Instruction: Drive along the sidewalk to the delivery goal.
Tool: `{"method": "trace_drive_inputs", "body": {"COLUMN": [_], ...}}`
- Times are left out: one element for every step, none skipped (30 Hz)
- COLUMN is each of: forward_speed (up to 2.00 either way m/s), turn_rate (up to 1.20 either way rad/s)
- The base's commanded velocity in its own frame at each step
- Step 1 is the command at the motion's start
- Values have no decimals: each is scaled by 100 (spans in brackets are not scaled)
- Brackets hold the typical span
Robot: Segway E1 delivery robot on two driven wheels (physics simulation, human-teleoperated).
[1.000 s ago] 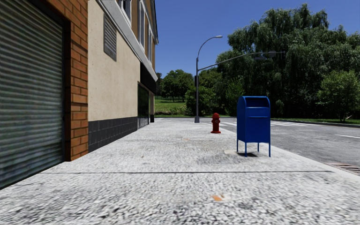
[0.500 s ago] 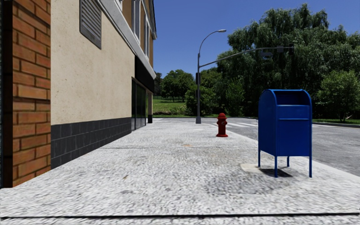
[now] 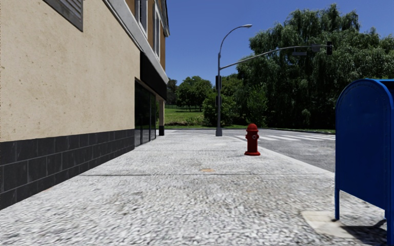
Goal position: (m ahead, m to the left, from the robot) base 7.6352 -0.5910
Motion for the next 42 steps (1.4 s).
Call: {"method": "trace_drive_inputs", "body": {"forward_speed": [200, 200, 200, 200, 200, 200, 200, 200, 200, 200, 200, 200, 200, 200, 200, 200, 200, 200, 200, 200, 200, 200, 200, 200, 200, 200, 200, 200, 200, 200, 200, 200, 200, 200, 200, 200, 200, 200, 200, 200, 200, 200], "turn_rate": [0, 0, 0, 0, 0, 0, 0, 0, 0, 0, 0, 0, 0, 0, -4, -9, -9, -11, -12, -13, -13, -13, -14, -16, -16, -17, -17, -18, -18, -19, -21, -22, -24, -24, -24, -25, -25, -25, -25, -25, -25, -25]}}
